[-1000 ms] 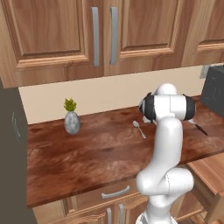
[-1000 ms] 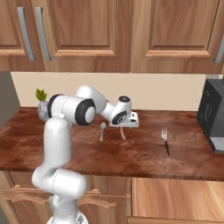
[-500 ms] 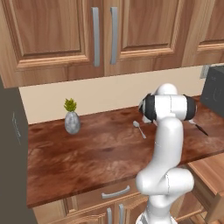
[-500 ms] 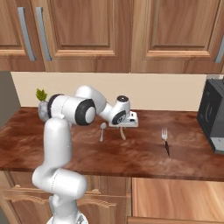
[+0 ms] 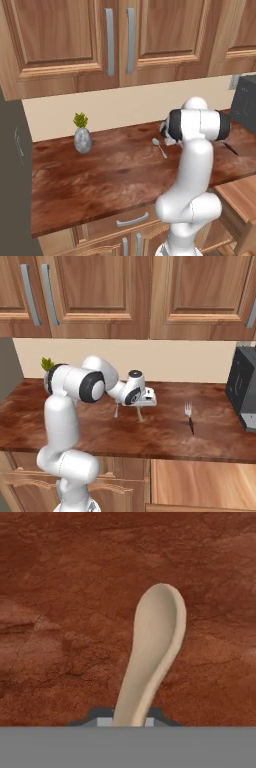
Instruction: Organize the utensils by type. Pick up the wooden spoons from the counter and place them in the open cabinet. Then pick up the metallic utensils from the counter and place them in the open drawer.
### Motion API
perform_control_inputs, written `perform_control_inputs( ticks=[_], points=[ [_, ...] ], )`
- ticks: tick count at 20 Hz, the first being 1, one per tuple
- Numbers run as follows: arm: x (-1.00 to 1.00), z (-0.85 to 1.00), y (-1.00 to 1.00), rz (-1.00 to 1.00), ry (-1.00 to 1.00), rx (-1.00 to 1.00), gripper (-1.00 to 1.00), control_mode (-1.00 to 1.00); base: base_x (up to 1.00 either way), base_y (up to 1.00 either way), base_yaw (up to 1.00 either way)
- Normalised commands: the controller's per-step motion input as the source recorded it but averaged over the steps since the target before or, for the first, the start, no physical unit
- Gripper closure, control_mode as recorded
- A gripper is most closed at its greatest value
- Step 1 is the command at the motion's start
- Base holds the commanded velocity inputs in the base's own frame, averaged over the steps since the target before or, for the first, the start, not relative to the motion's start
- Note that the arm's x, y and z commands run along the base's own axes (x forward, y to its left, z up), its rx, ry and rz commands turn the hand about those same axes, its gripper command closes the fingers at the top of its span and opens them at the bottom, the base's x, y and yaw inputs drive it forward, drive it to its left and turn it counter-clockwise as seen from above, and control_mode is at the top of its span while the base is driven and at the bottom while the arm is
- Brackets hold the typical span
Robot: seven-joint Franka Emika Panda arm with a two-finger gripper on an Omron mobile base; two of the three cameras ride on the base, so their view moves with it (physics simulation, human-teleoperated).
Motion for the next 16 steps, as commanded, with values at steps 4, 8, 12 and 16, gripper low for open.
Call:
perform_control_inputs(
  ticks=[4,8,12,16],
  points=[
    [-0.50,0.25,-0.19,0.02,-0.01,0.02,1.00,-1.00,0.00,0.00,0.00],
    [-0.33,0.61,-0.10,0.10,-0.07,0.00,1.00,-1.00,0.00,0.00,0.00],
    [-0.48,0.59,0.00,0.10,-0.12,0.00,1.00,-1.00,0.00,0.00,0.00],
    [-0.48,0.64,0.00,0.12,-0.03,0.05,1.00,-1.00,0.00,0.00,0.00]
  ],
)
